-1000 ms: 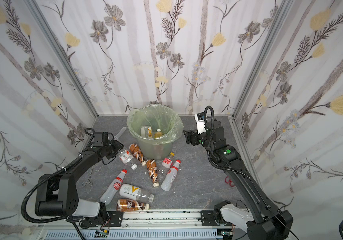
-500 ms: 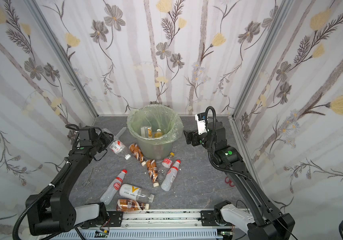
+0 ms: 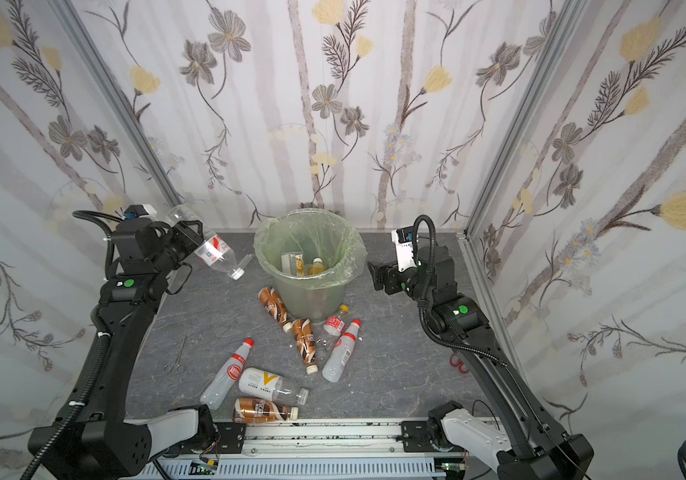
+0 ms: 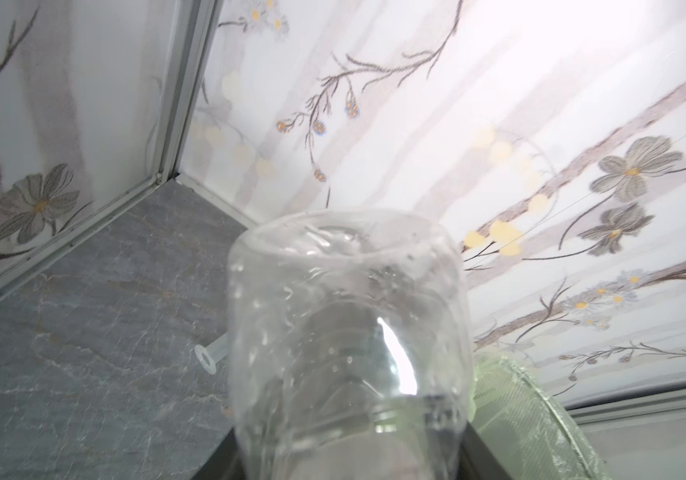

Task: Put the plastic bottles in the bin
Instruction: 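Grasp the clear water bottle with the left gripper and lift it, then carry the clear water bottle with the left gripper over the bin and release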

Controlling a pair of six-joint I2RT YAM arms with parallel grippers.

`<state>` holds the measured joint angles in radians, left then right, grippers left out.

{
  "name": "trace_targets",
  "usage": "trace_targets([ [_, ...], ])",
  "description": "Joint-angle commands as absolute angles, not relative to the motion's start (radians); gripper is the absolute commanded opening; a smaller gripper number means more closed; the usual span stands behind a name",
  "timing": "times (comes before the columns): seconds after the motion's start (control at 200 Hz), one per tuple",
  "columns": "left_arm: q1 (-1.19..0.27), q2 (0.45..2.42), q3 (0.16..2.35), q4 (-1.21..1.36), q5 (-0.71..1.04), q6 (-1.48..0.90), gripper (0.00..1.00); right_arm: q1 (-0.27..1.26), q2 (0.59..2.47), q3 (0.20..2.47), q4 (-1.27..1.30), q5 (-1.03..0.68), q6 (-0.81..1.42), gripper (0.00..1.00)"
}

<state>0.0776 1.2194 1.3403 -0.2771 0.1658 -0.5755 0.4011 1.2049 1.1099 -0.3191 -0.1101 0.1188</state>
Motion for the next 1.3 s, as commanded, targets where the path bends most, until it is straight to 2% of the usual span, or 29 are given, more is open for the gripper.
trace_targets([
  [0.0,0.072,1.253,1.436,-0.267,0.292,-0.583,0.53,0.400,1.194,1.101,-0.306,-0.117,0.110,0.89],
  [0.31,-0.075,1.359,1.647,-0.264,0.426,-0.601,0.53,0.402,1.165,1.073,-0.309,-0.103,0.118,0.89],
  [0.73,-0.323,1.545,1.725,-0.262,0.302,-0.585,0.54,0.402,1.123,1.054,-0.329,-0.086,0.119,0.89],
  [1.05,-0.356,1.569,1.677,-0.264,0.313,-0.580,0.71,0.401,1.098,1.043,-0.352,-0.094,0.110,0.89],
  [1.294,-0.356,1.536,1.639,-0.265,0.310,-0.560,0.78,0.403,1.098,1.042,-0.376,-0.130,0.085,0.89],
])
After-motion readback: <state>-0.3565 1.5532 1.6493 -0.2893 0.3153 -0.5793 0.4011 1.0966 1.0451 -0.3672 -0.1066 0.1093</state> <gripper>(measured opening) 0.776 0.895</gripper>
